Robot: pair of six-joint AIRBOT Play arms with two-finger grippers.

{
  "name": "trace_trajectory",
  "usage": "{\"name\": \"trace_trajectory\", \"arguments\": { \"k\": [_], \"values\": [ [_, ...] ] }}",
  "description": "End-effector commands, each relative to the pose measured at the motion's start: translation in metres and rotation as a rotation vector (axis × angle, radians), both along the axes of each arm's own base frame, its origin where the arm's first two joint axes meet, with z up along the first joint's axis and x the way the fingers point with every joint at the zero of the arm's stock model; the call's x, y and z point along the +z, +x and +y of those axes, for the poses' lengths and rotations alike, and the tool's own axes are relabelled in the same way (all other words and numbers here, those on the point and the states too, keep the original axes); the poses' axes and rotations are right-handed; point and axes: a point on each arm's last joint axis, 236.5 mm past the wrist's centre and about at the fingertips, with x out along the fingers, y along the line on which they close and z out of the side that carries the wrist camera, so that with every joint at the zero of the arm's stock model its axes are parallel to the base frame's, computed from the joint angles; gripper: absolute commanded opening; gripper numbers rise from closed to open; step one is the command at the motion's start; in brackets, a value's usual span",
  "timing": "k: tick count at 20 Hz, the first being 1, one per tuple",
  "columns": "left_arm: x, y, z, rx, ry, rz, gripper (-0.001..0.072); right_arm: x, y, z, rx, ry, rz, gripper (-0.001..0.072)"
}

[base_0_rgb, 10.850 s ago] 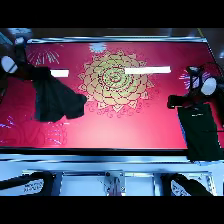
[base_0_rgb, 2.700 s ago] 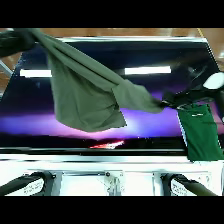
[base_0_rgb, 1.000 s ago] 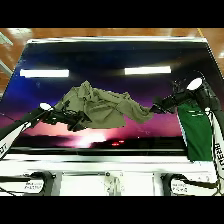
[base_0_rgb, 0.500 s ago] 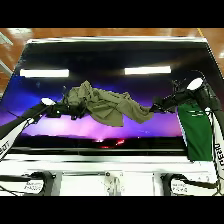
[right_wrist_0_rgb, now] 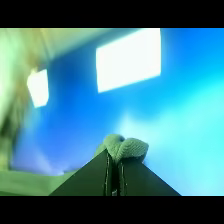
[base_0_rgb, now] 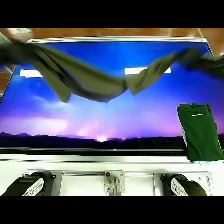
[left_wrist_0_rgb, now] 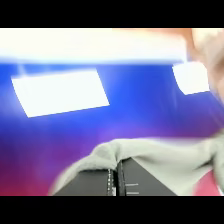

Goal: Fold the shirts.

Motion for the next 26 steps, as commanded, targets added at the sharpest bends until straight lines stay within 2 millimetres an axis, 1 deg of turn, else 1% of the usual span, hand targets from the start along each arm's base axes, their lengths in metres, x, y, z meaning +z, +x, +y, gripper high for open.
{"name": "trace_trajectory", "arguments": {
  "k": [1,2,3,4,6,7,9,11,12,13,14,16,17,19,20,22,23,24,25,26],
  "values": [
    [0.103,-0.095,0.032,0.151,0.005,-0.246,0.0039,0.155,-0.086,-0.024,-0.192,-0.036,-0.450,0.0066],
    [0.096,-0.104,0.028,0.137,0.011,-0.212,0.0039,0.174,-0.110,-0.020,-0.198,-0.056,-0.509,0.0065],
    [0.079,-0.108,0.022,0.109,0.043,-0.151,0.0039,0.187,-0.130,-0.016,-0.202,-0.067,-0.554,0.0065],
    [0.058,-0.112,0.016,0.074,0.079,-0.068,0.0039,0.196,-0.146,-0.016,-0.218,-0.089,-0.591,0.0065],
    [0.017,-0.116,0.009,0.019,0.128,0.080,0.0039,0.202,-0.168,-0.019,-0.267,-0.159,-0.627,0.0065],
    [-0.001,-0.118,0.008,0.000,0.137,0.147,0.0039,0.202,-0.175,-0.024,-0.298,-0.186,-0.630,0.0065],
    [-0.036,-0.120,0.005,-0.013,0.087,0.300,0.0039,0.200,-0.184,-0.035,-0.361,-0.245,-0.624,0.0065],
    [-0.076,-0.123,0.002,-0.038,0.063,0.433,0.0039,0.189,-0.180,-0.041,-0.383,-0.292,-0.577,0.0065],
    [-0.095,-0.123,0.002,-0.036,0.041,0.489,0.0039,0.176,-0.173,-0.043,-0.381,-0.321,-0.524,0.0065],
    [-0.117,-0.123,0.001,-0.035,0.013,0.554,0.0040,0.156,-0.161,-0.046,-0.367,-0.351,-0.447,0.0065],
    [-0.137,-0.124,-0.001,-0.044,-0.007,0.609,0.0039,0.133,-0.149,-0.049,-0.350,-0.376,-0.354,0.0065],
    [-0.178,-0.122,-0.006,-0.064,-0.060,0.716,0.0040,0.067,-0.118,-0.053,-0.278,-0.410,-0.098,0.0065],
    [-0.198,-0.116,-0.007,-0.057,-0.094,0.756,0.0040,0.029,-0.101,-0.053,-0.230,-0.410,0.033,0.0065],
    [-0.235,-0.094,-0.003,-0.007,-0.174,0.799,0.0040,-0.040,-0.065,-0.059,-0.172,-0.390,0.234,0.0065],
    [-0.257,-0.082,0.001,0.026,-0.214,0.828,0.0040,-0.072,-0.046,-0.063,-0.161,-0.368,0.306,0.0064],
    [-0.303,-0.063,0.007,0.076,-0.269,0.924,0.0040,-0.134,-0.005,-0.068,-0.149,-0.290,0.422,0.0065],
    [-0.326,-0.053,0.011,0.100,-0.287,0.983,0.0040,-0.162,0.016,-0.068,-0.143,-0.240,0.465,0.0065],
    [-0.345,-0.039,0.014,0.116,-0.302,1.019,0.0040,-0.184,0.037,-0.067,-0.145,-0.216,0.488,0.0065],
    [-0.357,-0.022,0.015,0.114,-0.316,1.016,0.0040,-0.205,0.059,-0.063,-0.150,-0.200,0.492,0.0065],
    [-0.366,-0.005,0.015,0.101,-0.333,0.999,0.0040,-0.221,0.078,-0.057,-0.158,-0.189,0.484,0.0065]
  ]
}}
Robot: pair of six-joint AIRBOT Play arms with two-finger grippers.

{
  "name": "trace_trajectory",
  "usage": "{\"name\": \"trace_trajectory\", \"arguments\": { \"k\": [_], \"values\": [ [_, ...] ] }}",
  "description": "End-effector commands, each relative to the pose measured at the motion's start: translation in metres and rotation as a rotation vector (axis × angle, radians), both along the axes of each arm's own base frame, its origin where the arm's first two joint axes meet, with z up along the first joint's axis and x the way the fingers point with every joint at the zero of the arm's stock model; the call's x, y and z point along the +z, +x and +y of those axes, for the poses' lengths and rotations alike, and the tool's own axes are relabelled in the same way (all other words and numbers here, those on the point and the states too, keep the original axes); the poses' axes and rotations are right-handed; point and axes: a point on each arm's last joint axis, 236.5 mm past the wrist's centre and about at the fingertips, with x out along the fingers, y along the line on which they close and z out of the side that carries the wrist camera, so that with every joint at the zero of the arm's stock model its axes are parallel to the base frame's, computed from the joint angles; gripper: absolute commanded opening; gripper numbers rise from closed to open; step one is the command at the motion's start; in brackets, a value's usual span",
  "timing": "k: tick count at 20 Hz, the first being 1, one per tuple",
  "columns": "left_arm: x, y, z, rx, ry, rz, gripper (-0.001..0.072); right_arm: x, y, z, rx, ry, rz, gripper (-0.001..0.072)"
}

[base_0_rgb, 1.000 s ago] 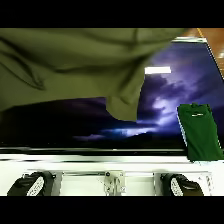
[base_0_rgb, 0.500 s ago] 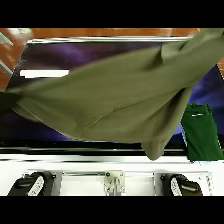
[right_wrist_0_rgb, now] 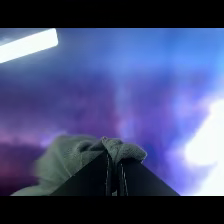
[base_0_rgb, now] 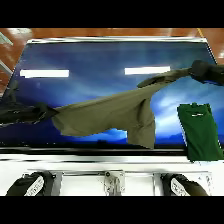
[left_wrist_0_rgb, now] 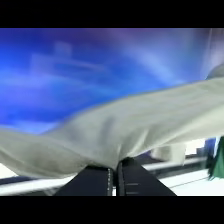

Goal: Fold the shirts.

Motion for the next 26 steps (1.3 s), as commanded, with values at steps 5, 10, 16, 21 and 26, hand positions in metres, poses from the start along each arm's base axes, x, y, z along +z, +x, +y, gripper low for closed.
{"name": "trace_trajectory", "arguments": {
  "k": [5,10,16,21,26],
  "values": [
    [-0.073,0.112,0.004,0.087,-0.148,0.006,0.0041,-0.119,0.106,0.058,-0.033,0.067,-0.022,0.0066],
    [-0.113,0.127,0.001,0.061,-0.159,0.084,0.0278,-0.175,0.093,0.091,0.048,0.066,0.130,0.0153],
    [-0.117,0.030,0.094,-0.182,0.047,0.426,0.0539,-0.136,0.042,0.028,0.084,-0.058,0.235,0.0630],
    [-0.138,-0.049,0.121,-0.195,0.019,0.673,0.0716,-0.154,-0.050,-0.019,0.129,0.059,0.560,0.0578],
    [-0.178,-0.043,0.104,-0.091,-0.026,0.621,0.0716,-0.171,-0.063,-0.001,0.142,0.191,0.594,0.0644]
  ]
}}
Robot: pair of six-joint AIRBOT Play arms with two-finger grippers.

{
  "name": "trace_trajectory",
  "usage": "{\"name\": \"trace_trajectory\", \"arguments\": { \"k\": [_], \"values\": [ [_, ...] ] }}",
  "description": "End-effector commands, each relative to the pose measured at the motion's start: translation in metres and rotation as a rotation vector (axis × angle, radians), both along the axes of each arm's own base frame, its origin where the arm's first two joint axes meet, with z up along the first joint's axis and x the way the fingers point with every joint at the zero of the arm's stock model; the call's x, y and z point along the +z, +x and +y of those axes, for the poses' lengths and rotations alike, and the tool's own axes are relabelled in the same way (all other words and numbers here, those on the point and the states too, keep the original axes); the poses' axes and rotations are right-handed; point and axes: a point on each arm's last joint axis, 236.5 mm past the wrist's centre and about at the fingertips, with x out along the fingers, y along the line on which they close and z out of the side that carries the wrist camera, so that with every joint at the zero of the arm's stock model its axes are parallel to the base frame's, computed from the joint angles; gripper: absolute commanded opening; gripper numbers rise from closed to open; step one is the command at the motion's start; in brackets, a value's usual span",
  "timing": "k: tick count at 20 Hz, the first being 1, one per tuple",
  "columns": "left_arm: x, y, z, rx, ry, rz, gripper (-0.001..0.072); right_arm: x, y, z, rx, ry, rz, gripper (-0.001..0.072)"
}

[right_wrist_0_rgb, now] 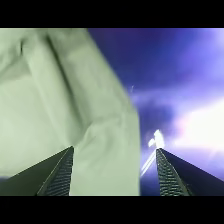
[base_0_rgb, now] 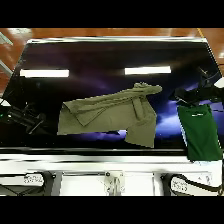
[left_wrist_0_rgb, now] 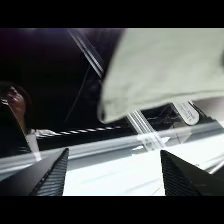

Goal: Fold the shirts.

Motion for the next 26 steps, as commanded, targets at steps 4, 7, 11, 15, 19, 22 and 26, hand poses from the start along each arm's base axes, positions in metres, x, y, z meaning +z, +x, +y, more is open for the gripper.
{"name": "trace_trajectory", "arguments": {
  "k": [4,7,11,15,19,22,26],
  "values": [
    [-0.023,0.022,-0.025,0.151,-0.115,-0.034,0.0713,-0.009,-0.008,0.015,-0.021,0.101,0.018,0.0644],
    [-0.035,0.019,-0.046,0.106,-0.143,0.001,0.0711,-0.009,-0.003,0.012,-0.034,0.091,-0.001,0.0644],
    [-0.047,0.032,-0.066,0.099,-0.125,-0.018,0.0343,-0.009,0.000,0.010,-0.043,0.082,-0.011,0.0644],
    [-0.036,0.033,-0.073,0.066,-0.154,-0.048,0.0041,-0.024,-0.011,-0.003,-0.044,0.020,0.045,0.0644],
    [-0.014,0.042,-0.070,0.019,-0.133,-0.162,0.0041,-0.066,-0.030,0.015,-0.038,0.109,0.168,0.0644],
    [0.004,0.047,-0.068,0.011,-0.113,-0.225,0.0041,-0.096,-0.030,0.019,-0.070,0.149,0.220,0.0644],
    [0.024,0.052,-0.067,0.005,-0.093,-0.289,0.0041,-0.126,-0.014,0.039,-0.097,0.201,0.230,0.0643]
  ]
}}
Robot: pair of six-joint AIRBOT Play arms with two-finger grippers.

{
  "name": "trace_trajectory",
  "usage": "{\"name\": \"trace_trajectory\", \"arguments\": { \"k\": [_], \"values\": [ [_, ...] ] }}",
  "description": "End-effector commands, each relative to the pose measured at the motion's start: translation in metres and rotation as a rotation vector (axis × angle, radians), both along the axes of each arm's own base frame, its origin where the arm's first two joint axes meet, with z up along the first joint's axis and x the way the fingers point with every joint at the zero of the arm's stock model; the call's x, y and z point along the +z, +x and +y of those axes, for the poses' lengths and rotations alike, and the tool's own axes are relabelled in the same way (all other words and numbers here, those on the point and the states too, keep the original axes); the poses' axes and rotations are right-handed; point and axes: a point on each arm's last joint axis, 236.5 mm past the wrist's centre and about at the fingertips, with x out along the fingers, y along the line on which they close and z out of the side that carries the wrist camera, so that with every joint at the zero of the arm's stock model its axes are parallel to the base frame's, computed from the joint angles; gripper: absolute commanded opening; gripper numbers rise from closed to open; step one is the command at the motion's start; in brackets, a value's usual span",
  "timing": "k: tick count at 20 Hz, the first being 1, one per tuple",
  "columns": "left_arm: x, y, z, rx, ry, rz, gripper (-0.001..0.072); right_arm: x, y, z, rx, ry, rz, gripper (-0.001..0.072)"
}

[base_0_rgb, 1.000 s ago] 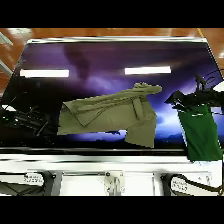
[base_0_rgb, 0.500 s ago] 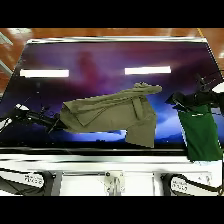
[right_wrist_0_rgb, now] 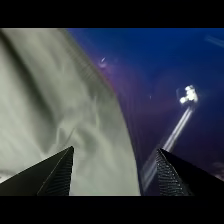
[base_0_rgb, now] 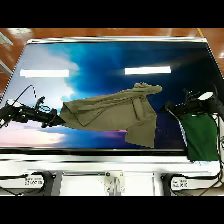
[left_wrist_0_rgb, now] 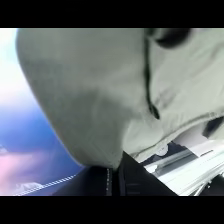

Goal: Fold the shirts.

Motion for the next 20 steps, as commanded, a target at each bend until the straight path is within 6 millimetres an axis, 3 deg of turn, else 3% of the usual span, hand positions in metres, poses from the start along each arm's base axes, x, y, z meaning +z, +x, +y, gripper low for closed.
{"name": "trace_trajectory", "arguments": {
  "k": [1,4,5,6,8,9,11,12,14,15,17,18,19,20],
  "values": [
    [0.017,0.004,0.001,-0.010,0.020,-0.067,0.0041,-0.029,0.013,0.024,-0.019,0.030,0.007,0.0643],
    [0.025,0.006,0.002,-0.021,0.033,-0.110,0.0041,-0.045,0.027,0.053,-0.006,0.021,-0.024,0.0606],
    [0.028,0.008,0.003,-0.017,0.041,-0.124,0.0041,-0.045,0.031,0.056,-0.001,0.010,-0.041,0.0374],
    [0.031,0.012,0.005,-0.027,0.053,-0.154,0.0041,-0.039,0.036,0.060,-0.005,0.017,-0.058,0.0064],
    [0.047,0.021,0.009,-0.071,0.087,-0.247,0.0039,-0.006,0.048,0.072,0.041,0.075,-0.140,0.0065],
    [0.063,0.032,0.013,-0.066,0.113,-0.304,0.0038,0.023,0.056,0.075,0.078,0.082,-0.215,0.0065],
    [0.121,0.059,0.024,-0.047,0.189,-0.489,0.0038,0.096,0.074,0.072,0.120,0.042,-0.395,0.0065],
    [0.166,0.072,0.029,-0.036,0.236,-0.614,0.0038,0.147,0.082,0.071,0.143,0.010,-0.527,0.0064],
    [0.275,0.081,0.032,-0.024,0.334,-0.888,0.0039,0.264,0.083,0.069,0.167,-0.062,-0.811,0.0065],
    [0.334,0.075,0.031,-0.015,0.384,-1.032,0.0040,0.337,0.075,0.067,0.146,-0.110,-0.990,0.0065],
    [0.458,0.042,0.023,0.028,0.492,-1.345,0.0040,0.475,0.029,0.064,0.063,-0.177,-1.321,0.0065],
    [0.515,0.014,0.017,0.060,0.540,-1.497,0.0040,0.535,-0.006,0.060,-0.001,-0.205,-1.470,0.0065],
    [0.561,-0.017,0.010,0.090,0.578,-1.629,0.0041,0.580,-0.041,0.054,-0.063,-0.234,-1.584,0.0065],
    [0.593,-0.046,0.003,0.109,0.614,-1.726,0.0041,0.614,-0.079,0.049,-0.110,-0.281,-1.674,0.0065]
  ]
}}
